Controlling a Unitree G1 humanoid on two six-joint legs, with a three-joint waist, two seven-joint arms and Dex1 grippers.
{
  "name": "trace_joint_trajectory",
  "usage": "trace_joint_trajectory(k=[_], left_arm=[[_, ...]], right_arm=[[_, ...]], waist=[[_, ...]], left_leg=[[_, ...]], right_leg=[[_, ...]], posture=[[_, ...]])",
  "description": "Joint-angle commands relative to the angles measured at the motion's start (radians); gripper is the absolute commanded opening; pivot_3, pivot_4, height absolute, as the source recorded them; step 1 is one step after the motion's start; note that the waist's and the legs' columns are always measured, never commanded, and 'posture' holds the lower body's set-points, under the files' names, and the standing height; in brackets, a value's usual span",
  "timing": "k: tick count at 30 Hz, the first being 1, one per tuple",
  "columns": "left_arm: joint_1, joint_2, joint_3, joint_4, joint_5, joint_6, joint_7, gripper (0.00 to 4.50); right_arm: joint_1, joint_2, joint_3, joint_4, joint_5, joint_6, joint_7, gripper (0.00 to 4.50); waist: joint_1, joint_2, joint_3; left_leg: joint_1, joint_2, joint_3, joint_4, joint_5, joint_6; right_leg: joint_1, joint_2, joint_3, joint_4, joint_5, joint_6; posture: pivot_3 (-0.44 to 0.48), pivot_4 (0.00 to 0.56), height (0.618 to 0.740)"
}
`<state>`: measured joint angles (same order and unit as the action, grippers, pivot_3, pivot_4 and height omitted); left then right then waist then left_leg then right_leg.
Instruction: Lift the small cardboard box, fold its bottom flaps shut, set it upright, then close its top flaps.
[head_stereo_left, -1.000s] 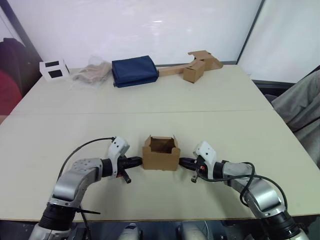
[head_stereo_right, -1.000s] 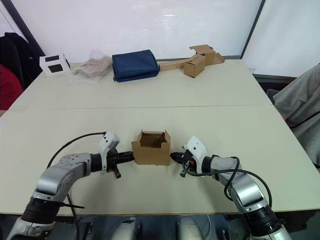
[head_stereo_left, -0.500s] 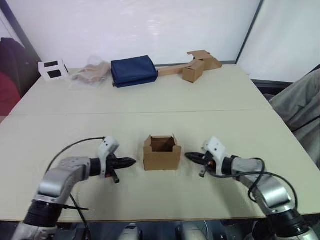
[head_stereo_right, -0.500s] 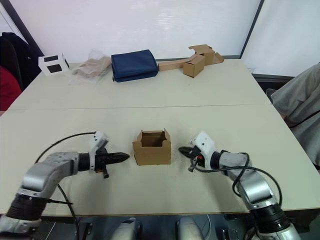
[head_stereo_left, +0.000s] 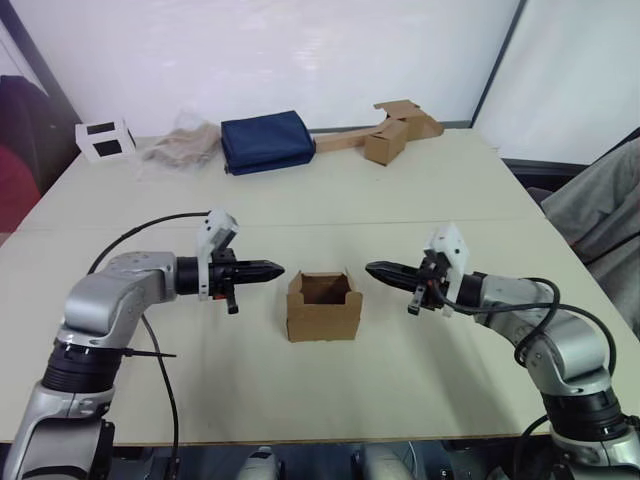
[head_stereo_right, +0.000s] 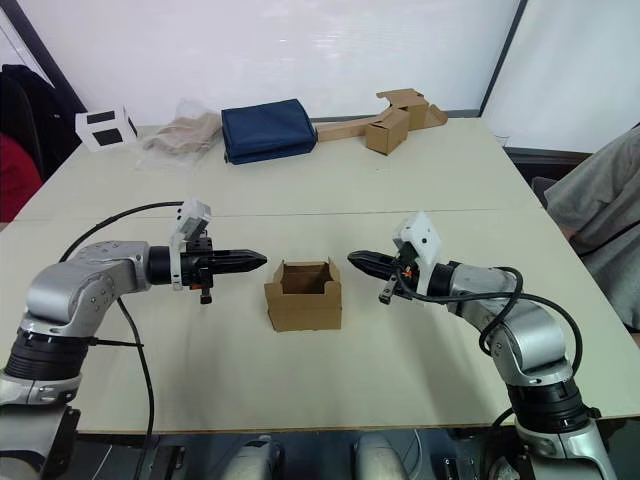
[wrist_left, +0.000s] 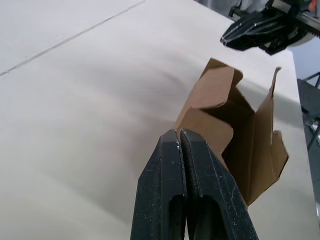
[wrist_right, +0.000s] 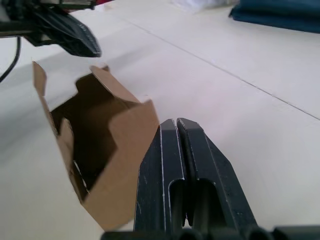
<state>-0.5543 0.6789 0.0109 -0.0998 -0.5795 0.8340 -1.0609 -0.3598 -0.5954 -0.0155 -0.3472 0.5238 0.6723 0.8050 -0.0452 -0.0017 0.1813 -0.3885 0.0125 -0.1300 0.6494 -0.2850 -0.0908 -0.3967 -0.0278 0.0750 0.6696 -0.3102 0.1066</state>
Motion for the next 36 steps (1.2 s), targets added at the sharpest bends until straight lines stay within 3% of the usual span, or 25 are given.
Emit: trace_joint_trajectory(k=[1,14,36], left_arm=[[-0.024,-0.021,-0.025,-0.007,0.011,-0.041,0.002,0.06],[0.007,-0.055,-0.123,0.017,0.077,-0.116,-0.009,0.06],[0.033,-0.07,-0.148,0.026,0.11,-0.141,0.005,0.06]], right_arm=[[-0.007,0.02,0.011,-0.049,0.025,0.004,-0.011,0.0],[-0.017,0.027,0.088,-0.038,-0.005,0.001,-0.005,0.0],[-0.028,0.051,0.161,0.059,-0.087,-0.071,0.02,0.0]], waist=[[0.002,0.0,0.0],[0.002,0.0,0.0],[0.001,0.0,0.0]], left_leg=[[0.0,0.0,0.0,0.0,0.0,0.0],[0.0,0.0,0.0,0.0,0.0,0.0],[0.0,0.0,0.0,0.0,0.0,0.0]], right_leg=[[0.0,0.0,0.0,0.0,0.0,0.0],[0.0,0.0,0.0,0.0,0.0,0.0],[0.0,0.0,0.0,0.0,0.0,0.0]], posture=[[0.0,0.15,0.74],[0.0,0.15,0.74],[0.0,0.15,0.74]])
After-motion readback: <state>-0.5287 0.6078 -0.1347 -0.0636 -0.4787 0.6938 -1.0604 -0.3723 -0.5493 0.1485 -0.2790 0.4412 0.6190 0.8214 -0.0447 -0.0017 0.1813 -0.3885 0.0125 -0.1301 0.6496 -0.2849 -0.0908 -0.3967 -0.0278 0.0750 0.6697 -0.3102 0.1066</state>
